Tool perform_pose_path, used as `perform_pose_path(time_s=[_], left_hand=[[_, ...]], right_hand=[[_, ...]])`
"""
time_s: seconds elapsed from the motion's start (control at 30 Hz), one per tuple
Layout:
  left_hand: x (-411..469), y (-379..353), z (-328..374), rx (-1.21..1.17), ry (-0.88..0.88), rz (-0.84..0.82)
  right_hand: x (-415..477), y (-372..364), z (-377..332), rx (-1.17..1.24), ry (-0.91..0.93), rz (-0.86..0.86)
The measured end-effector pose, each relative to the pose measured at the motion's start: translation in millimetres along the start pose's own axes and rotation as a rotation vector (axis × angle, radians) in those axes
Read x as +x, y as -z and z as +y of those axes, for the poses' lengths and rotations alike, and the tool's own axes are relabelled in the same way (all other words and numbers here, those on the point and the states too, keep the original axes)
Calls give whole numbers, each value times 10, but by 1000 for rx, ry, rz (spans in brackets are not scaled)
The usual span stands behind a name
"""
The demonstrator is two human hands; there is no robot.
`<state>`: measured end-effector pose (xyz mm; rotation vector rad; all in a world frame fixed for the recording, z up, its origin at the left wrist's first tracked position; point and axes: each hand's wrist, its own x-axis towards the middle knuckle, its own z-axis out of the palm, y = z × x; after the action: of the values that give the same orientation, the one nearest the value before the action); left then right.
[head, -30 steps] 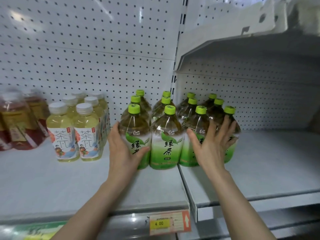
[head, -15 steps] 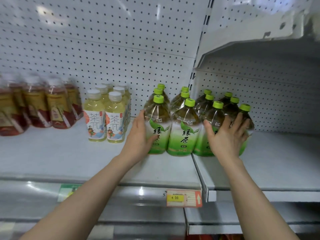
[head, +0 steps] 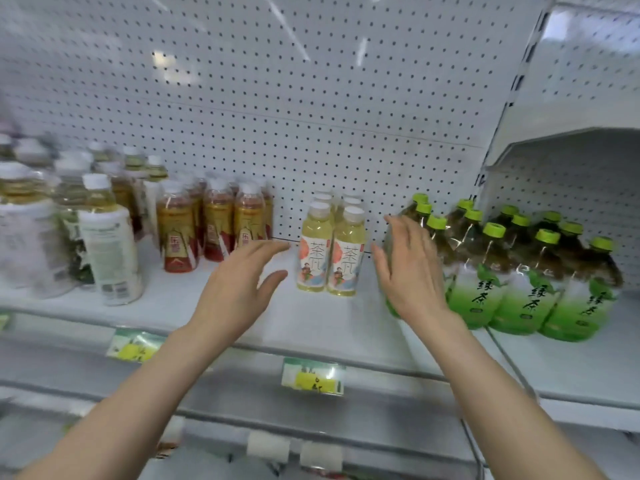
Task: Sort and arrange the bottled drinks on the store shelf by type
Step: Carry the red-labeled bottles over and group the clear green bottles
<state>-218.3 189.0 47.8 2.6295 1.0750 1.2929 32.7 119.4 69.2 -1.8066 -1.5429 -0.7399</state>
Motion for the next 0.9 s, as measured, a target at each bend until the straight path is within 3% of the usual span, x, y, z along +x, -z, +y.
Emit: perform_pose_path(time_s=[0.5, 0.7, 0.9], left_hand=[[-1378, 2414, -2540, 248, 330, 83], [-1435, 2697, -3296, 249, 396, 132], [-1026, 2743, -4042, 184, 439, 180]], right_hand=[[53, -993, -3735, 356, 318, -40], [321, -1299, -4506, 431, 354, -119], [996, -1539, -4984, 403, 328, -57]])
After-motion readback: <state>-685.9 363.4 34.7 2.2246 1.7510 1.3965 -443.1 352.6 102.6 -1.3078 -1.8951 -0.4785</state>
